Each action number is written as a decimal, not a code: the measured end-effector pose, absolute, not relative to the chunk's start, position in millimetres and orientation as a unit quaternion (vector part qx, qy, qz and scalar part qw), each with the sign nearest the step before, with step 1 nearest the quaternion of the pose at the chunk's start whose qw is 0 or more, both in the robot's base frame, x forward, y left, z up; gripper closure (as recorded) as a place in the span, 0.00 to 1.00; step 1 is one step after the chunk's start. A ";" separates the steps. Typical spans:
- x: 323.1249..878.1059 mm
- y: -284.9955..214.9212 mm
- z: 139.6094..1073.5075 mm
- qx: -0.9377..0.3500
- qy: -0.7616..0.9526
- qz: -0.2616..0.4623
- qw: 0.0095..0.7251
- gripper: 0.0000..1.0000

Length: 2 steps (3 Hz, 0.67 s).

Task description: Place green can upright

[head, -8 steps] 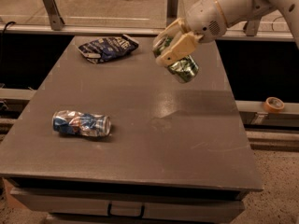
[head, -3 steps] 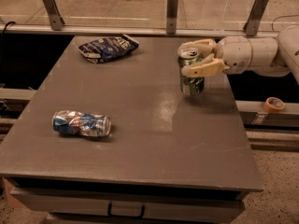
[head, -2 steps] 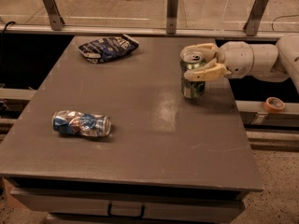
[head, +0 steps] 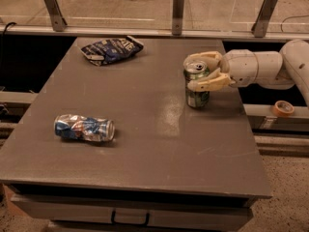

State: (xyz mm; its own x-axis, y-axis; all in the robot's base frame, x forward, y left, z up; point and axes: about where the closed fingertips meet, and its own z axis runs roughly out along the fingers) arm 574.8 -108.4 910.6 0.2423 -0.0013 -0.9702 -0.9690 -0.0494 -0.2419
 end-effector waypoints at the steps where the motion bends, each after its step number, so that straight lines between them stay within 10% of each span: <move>1: 573.6 -107.8 907.0 -0.574 0.425 0.444 0.541 0.37; 2: 573.6 -107.9 907.7 -0.574 0.425 0.444 0.541 0.13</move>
Offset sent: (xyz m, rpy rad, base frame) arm -0.0034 -0.0076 -0.0145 -0.0362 -0.0052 -0.0177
